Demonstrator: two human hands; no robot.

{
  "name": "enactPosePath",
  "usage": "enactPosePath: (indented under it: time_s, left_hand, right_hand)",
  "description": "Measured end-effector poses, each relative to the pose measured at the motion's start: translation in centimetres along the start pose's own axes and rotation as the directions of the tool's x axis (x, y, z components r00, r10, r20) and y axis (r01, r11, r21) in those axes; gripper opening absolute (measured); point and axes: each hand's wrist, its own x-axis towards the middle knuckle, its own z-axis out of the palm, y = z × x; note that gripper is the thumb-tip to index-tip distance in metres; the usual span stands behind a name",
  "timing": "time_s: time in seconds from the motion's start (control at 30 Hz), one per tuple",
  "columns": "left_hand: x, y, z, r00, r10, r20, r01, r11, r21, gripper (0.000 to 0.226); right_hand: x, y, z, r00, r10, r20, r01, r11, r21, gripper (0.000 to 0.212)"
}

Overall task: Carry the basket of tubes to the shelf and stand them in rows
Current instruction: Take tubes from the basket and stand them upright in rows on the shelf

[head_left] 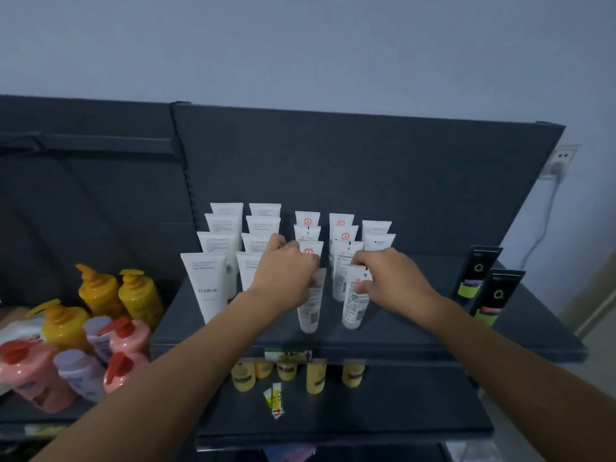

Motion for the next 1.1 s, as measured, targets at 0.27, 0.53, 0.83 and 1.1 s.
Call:
enactPosePath:
  time_s: [0.27, 0.53, 0.83, 1.1]
  left_hand:
    - [1.6, 0.4, 0.5, 0.999, -0.014, 0.037, 0.012, 0.999, 0.047, 0.033]
    - [1.7, -0.4, 1.3, 0.997, -0.031, 0.075, 0.028, 0.999, 0.036, 0.028]
    - [-1.5, -3.3, -0.5, 0.997, -0.018, -0.079, 0.000, 0.974, -0.228, 0.035]
    - [-10.3, -8.8, 0.9, 0.994, 0.097, 0.041, -0.073, 0.917, -0.392, 0.024]
  right_hand:
    - [3.0, 0.9, 2.4, 0.997, -0.066, 0.036, 0.066, 0.998, -0.005, 0.034]
    - [3.2, 1.3, 2.6, 0.995, -0.063, 0.078, 0.061, 0.998, 0.021, 0.045]
    - [1.1, -1.8, 1.0, 0.973, -0.123, -0.194, 0.097, 0.986, -0.139, 0.049]
    - [-3.5, -9.5, 4.8, 0.966, -0.165, -0.199, 0.164, 0.986, -0.019, 0.040]
